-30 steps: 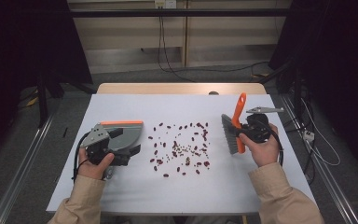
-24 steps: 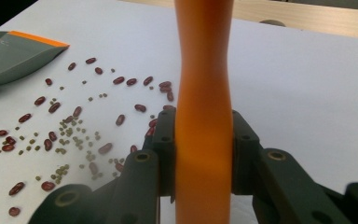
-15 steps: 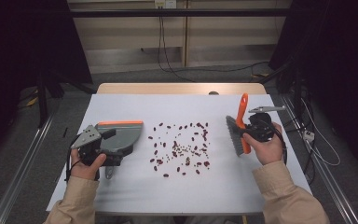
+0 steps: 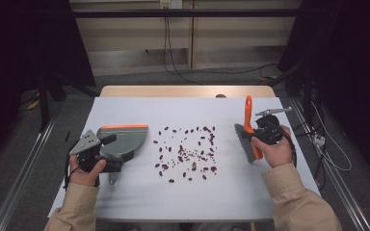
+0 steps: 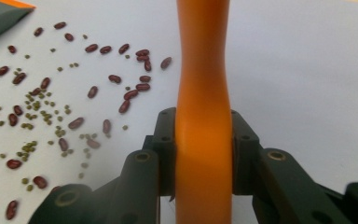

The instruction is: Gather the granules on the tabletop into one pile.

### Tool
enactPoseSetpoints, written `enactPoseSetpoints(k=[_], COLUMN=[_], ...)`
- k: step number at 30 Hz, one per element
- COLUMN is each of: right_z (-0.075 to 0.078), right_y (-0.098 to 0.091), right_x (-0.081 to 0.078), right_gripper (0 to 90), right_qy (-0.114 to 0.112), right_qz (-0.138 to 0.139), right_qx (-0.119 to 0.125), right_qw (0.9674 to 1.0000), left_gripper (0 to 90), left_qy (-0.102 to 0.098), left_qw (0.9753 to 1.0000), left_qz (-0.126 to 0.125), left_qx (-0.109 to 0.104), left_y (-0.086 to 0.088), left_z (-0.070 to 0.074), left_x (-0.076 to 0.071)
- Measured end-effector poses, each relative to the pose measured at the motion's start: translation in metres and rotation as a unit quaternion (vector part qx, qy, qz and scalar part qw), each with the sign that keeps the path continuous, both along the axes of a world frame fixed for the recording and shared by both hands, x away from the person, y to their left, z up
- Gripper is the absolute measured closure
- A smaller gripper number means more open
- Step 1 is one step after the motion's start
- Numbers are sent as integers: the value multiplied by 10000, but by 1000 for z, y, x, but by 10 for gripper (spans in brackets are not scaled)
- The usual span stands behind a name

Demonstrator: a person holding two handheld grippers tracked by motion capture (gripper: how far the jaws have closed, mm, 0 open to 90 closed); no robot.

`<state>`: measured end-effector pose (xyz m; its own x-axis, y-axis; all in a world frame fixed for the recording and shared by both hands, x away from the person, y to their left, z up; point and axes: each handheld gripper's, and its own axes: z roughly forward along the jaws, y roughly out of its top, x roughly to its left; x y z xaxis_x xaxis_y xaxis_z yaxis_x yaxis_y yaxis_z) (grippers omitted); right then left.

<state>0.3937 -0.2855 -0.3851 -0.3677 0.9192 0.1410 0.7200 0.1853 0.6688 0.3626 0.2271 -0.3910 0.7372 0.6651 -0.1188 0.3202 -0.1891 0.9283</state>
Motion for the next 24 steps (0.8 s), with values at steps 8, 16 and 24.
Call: enactPoseSetpoints(k=[8,16,24], right_z=[-15,-26,-31], right_y=[8,16,20], right_x=[17,28,28], right_gripper=[711,708,661], right_qy=[18,16,4], right_qz=[-65,-96,-25], right_qx=[-177,-355,-387], right_qw=[9998,9993,9992], left_gripper=[51,51,52], left_qy=[29,28,38], left_qw=[10000,10000,10000], left_qz=[-8,27,11], left_qx=[22,19,42], left_y=[0,2,2], left_z=[-3,-6,-10], left_x=[1,2,2])
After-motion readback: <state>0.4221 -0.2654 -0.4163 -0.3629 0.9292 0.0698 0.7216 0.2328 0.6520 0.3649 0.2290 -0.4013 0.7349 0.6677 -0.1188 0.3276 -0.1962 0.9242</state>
